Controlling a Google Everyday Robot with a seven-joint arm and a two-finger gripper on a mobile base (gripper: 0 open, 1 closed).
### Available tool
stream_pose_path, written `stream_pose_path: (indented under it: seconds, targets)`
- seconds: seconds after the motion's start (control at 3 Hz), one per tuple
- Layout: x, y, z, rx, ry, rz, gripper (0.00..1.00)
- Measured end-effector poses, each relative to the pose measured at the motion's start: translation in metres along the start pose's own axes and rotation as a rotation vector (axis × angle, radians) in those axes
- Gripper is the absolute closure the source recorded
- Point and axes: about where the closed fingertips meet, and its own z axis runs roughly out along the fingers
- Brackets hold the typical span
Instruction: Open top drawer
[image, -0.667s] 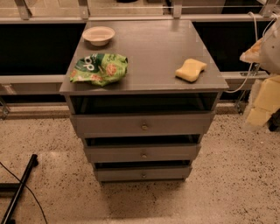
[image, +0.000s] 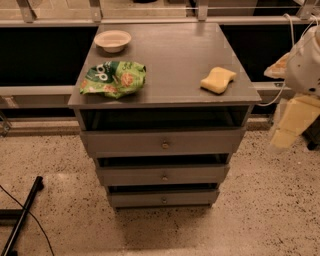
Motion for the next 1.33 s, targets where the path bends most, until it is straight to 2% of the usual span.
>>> stream_pose_path:
  seconds: [0.33,0.67,1.0,1.33]
  targets:
    - [-0.004,0.016,0.025,0.025,-0.039,-0.084,0.00]
    - [0.009,0.023,0.051,0.035,-0.030,-0.137,0.00]
    - [0.010,0.019,0.062,0.045,-0.007,-0.142,0.00]
    - [0.012,0.013,0.097,0.074,-0.082,-0.195,0.00]
